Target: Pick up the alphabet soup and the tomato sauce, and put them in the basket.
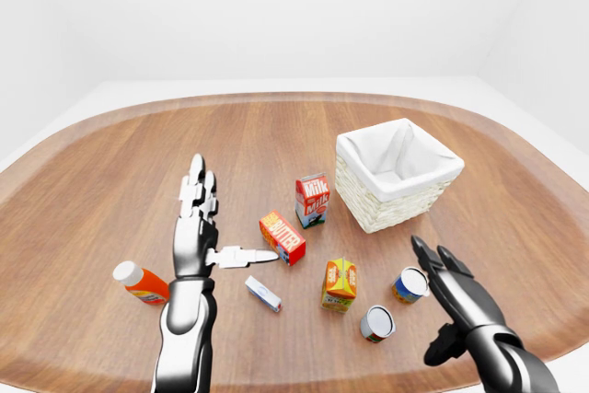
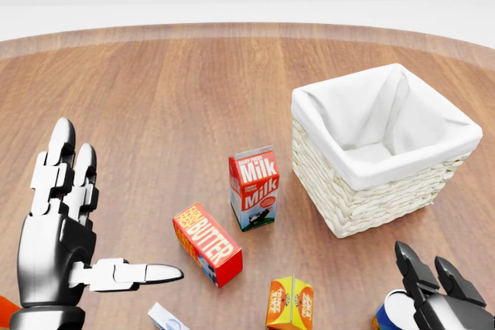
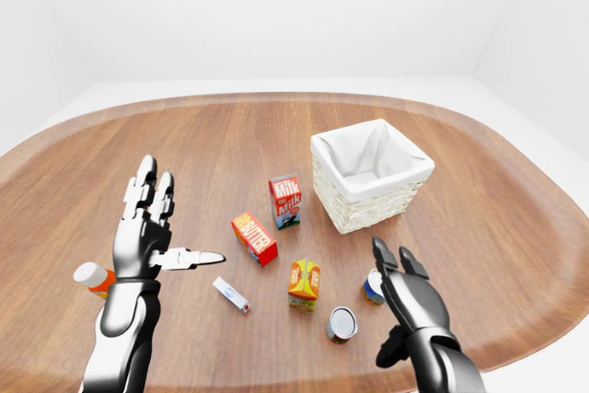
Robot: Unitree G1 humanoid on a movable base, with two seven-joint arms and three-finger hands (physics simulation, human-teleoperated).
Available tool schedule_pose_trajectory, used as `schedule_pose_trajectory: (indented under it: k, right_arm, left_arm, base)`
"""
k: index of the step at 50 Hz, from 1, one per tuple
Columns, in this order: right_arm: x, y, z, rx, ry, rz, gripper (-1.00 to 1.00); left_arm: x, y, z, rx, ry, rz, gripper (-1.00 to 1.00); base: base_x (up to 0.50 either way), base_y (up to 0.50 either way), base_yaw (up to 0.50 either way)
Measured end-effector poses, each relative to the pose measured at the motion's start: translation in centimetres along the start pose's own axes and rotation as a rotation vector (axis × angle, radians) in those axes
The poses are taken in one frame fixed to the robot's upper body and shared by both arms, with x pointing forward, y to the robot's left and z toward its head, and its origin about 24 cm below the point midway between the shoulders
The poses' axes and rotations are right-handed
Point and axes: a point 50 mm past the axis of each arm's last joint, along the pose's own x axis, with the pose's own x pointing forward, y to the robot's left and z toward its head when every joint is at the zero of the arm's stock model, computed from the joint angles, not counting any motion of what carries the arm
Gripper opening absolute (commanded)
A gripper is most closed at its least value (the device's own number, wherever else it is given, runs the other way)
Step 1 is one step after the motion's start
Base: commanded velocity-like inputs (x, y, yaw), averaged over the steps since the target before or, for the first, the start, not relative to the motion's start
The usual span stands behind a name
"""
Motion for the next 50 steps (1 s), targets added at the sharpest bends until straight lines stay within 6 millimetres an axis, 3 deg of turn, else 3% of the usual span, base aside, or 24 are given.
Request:
schedule_pose_trajectory:
  k: [50]
  right_arm:
    - [3.6, 1.2, -0.4, -0.026, -0.014, 0.057, 1.00]
  left_arm:
    - [0.0, -0.1, 0.0, 0.001, -0.002, -0.004, 1.00]
  base:
    - [0.00, 0.00, 0.00]
